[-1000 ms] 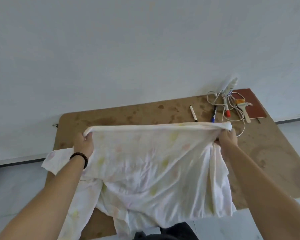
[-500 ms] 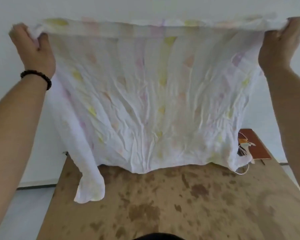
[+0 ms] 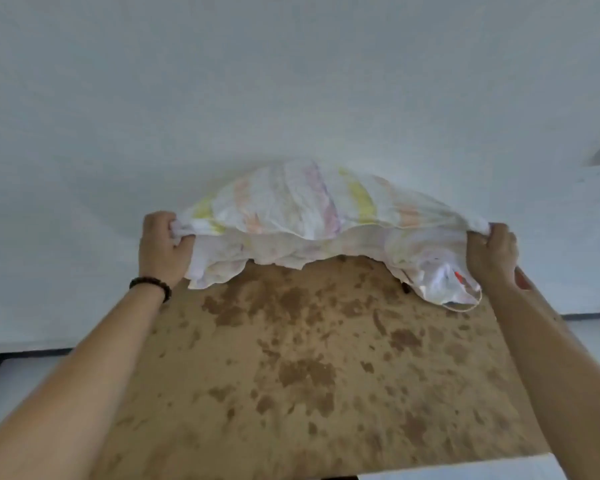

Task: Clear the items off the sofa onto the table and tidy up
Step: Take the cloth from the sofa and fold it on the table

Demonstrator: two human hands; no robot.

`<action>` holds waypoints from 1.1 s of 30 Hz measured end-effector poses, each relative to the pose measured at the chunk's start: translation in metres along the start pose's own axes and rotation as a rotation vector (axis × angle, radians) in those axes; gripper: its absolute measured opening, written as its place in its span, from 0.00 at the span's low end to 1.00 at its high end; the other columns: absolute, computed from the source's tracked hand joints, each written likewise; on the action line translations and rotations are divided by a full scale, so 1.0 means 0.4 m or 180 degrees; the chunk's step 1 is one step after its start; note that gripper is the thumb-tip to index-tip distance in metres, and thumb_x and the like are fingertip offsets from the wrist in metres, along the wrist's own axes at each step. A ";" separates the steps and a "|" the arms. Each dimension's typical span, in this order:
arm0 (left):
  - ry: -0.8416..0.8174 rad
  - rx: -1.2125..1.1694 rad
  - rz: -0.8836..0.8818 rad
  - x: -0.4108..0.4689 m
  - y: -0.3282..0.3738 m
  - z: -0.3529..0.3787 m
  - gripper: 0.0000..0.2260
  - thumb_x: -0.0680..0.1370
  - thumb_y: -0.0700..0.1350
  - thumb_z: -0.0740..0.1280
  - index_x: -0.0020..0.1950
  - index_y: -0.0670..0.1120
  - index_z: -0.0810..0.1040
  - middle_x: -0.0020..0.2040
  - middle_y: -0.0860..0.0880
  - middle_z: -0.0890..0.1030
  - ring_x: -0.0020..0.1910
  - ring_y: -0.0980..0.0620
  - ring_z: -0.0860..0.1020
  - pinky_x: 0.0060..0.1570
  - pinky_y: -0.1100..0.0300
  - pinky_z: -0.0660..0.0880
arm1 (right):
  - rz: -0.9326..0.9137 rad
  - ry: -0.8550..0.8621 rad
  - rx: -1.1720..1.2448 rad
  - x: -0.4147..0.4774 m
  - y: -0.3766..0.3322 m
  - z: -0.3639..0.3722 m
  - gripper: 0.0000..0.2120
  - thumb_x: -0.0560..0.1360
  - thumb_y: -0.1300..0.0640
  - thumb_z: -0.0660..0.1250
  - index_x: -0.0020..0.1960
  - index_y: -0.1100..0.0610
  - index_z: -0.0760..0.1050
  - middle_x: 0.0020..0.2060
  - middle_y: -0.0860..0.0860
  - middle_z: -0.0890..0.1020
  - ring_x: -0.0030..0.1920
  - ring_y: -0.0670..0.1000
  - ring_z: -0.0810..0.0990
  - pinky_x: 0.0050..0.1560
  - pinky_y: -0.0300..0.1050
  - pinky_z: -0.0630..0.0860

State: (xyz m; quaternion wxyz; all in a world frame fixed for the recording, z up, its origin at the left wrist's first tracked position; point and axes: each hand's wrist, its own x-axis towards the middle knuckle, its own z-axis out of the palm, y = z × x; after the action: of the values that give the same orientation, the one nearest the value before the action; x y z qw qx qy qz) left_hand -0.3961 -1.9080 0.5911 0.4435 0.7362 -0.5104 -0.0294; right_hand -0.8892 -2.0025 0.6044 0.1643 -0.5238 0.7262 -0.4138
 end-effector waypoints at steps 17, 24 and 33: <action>-0.2543 0.2095 -0.1463 -0.862 -0.407 -0.001 0.13 0.78 0.48 0.61 0.61 0.46 0.74 0.71 0.47 0.67 0.58 0.42 0.72 0.52 0.52 0.73 | 0.0914 -0.2526 -0.2835 -0.652 0.532 0.172 0.25 0.76 0.63 0.61 0.72 0.60 0.64 0.73 0.60 0.62 0.66 0.66 0.70 0.60 0.56 0.73; -0.1427 0.1483 -0.2504 -0.839 -0.388 -0.001 0.14 0.81 0.53 0.58 0.59 0.44 0.71 0.50 0.43 0.80 0.43 0.42 0.77 0.40 0.55 0.70 | 0.0565 -0.1727 -0.2714 -0.723 0.366 0.321 0.38 0.73 0.55 0.64 0.77 0.56 0.49 0.77 0.58 0.35 0.77 0.63 0.36 0.76 0.63 0.40; -0.1469 0.1661 -0.3021 -0.669 -0.412 -0.006 0.20 0.77 0.53 0.63 0.67 0.48 0.71 0.53 0.46 0.81 0.51 0.44 0.78 0.50 0.53 0.76 | -0.0968 -0.2853 -0.1701 -0.700 0.185 0.592 0.27 0.79 0.52 0.62 0.76 0.55 0.59 0.78 0.59 0.50 0.78 0.61 0.47 0.76 0.59 0.51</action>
State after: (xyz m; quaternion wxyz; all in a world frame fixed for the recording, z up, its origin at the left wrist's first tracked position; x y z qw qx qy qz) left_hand -0.4032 -1.6842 0.3706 0.0635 0.9435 -0.1987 -0.2576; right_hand -0.6653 -1.8448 0.3497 0.2572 -0.7716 0.5810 0.0301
